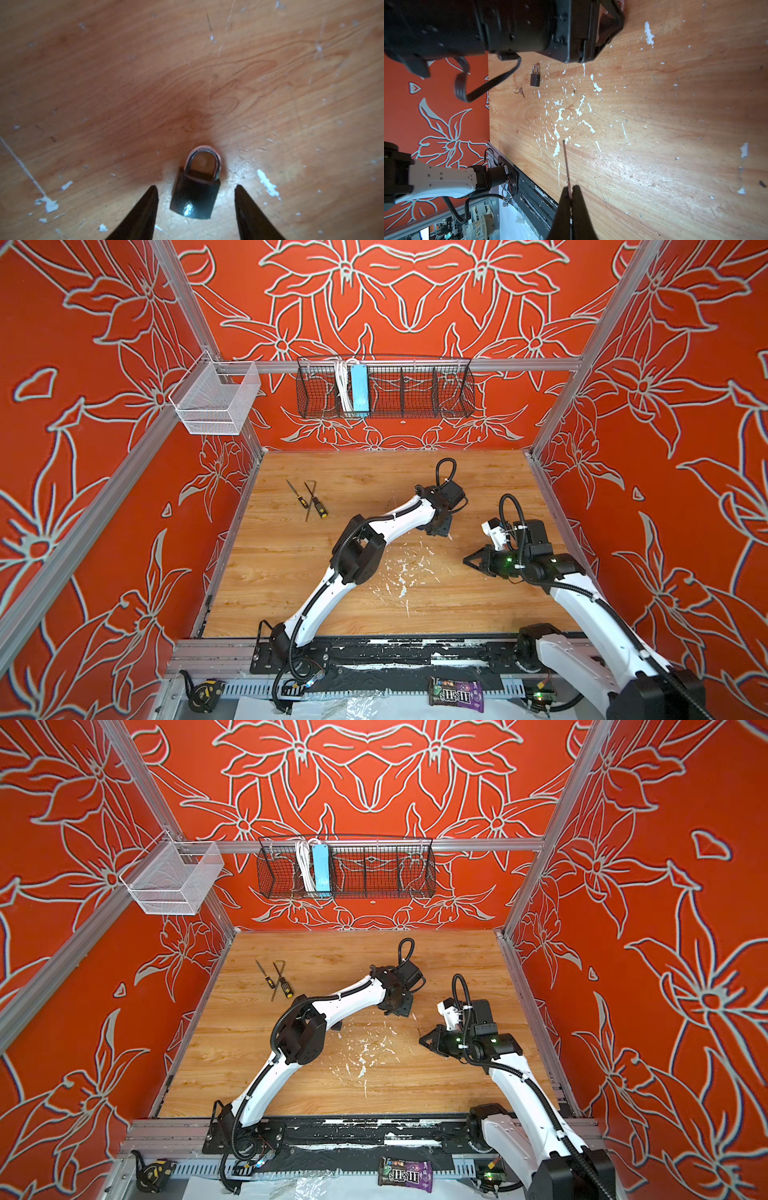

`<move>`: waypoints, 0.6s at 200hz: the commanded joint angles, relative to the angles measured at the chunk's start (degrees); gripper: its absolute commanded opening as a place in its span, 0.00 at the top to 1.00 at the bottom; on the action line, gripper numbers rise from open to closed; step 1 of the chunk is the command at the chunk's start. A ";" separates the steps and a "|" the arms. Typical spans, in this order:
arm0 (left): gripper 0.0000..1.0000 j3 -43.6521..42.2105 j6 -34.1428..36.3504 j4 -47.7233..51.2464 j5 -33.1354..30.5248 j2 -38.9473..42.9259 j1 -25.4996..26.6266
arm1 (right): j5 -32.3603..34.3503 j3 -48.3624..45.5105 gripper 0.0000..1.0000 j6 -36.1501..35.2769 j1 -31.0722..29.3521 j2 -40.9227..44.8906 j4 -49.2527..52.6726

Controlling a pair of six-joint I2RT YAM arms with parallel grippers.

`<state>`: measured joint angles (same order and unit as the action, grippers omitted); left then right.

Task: Unlock with the key

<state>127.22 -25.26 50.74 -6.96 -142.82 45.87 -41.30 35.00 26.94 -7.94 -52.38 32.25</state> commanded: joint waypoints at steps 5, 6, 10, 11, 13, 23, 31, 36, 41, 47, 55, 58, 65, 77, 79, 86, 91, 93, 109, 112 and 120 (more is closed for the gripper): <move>0.43 1.11 1.29 1.08 -1.97 -1.49 0.54 | -0.19 1.52 1.00 -1.65 0.39 0.34 1.07; 0.43 1.06 1.36 1.05 -2.03 -1.53 0.54 | -0.19 1.49 1.00 -1.68 0.39 0.34 1.02; 0.44 1.01 1.52 0.95 -2.28 -1.64 0.54 | -0.14 1.47 1.00 -1.59 0.41 0.33 1.00; 0.44 1.06 1.57 0.94 -2.32 -1.70 0.54 | -0.12 1.47 1.00 -1.56 0.40 0.34 0.99; 0.44 1.09 1.56 0.94 -2.34 -1.79 0.54 | -0.17 1.47 1.00 -1.54 0.41 0.41 1.02; 0.45 1.28 1.75 1.17 -2.65 -2.19 0.54 | -0.22 1.55 1.00 -1.44 0.39 0.65 1.05; 0.46 1.29 1.92 1.11 -2.91 -2.46 0.54 | -0.25 1.56 1.00 -1.36 0.39 0.81 1.20; 0.47 1.30 1.96 1.11 -3.09 -2.59 0.53 | -0.21 1.56 1.00 -1.36 0.39 1.02 1.27; 0.47 1.28 1.99 1.05 -3.31 -2.72 0.54 | -0.12 1.43 1.00 -1.25 0.39 1.16 1.19; 0.48 1.28 2.18 1.03 -3.41 -2.81 0.54 | -0.07 1.31 1.00 -1.12 0.39 1.39 1.13; 0.49 1.29 2.35 1.09 -3.54 -2.96 0.54 | 0.05 1.12 1.00 -0.92 0.38 1.66 1.02; 0.50 1.28 2.35 1.16 -3.65 -2.98 0.58 | 0.05 1.09 1.00 -0.92 0.39 1.72 0.98; 0.50 1.28 2.40 1.40 -3.97 -2.99 0.63 | 0.08 1.03 1.00 -0.84 0.39 1.76 0.99; 0.52 1.22 2.25 2.09 -4.82 -2.99 0.63 | 0.00 1.03 1.00 -0.83 0.35 1.80 1.15; 0.53 1.26 2.19 2.19 -4.95 -2.99 0.63 | -0.05 0.99 1.00 -0.83 0.38 1.83 1.15; 0.55 1.25 2.13 2.71 -5.16 -2.90 0.67 | -0.12 0.79 1.00 -0.79 0.38 1.82 0.96; 0.55 1.21 1.98 3.04 -5.17 -2.94 0.66 | -0.18 0.62 1.00 -0.75 0.39 1.87 0.78; 0.55 1.20 1.95 3.16 -5.17 -2.91 0.68 | -0.21 0.62 1.00 -0.75 0.36 1.83 0.68; 0.57 1.12 1.07 4.39 -5.34 -2.81 0.72 | -0.93 0.24 1.00 -0.56 0.39 1.58 -0.14; 0.58 1.15 0.77 4.73 -5.41 -2.81 0.72 | -1.11 0.25 1.00 -0.57 0.39 1.50 -0.31; 0.59 1.26 -0.50 6.01 -6.02 -2.90 0.71 | -1.64 0.27 1.00 -0.55 0.41 1.20 -0.58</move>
<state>127.52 -23.64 51.16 -10.59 -143.79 46.33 -41.41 35.09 26.94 -7.94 -51.16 32.45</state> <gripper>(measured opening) 0.424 0.047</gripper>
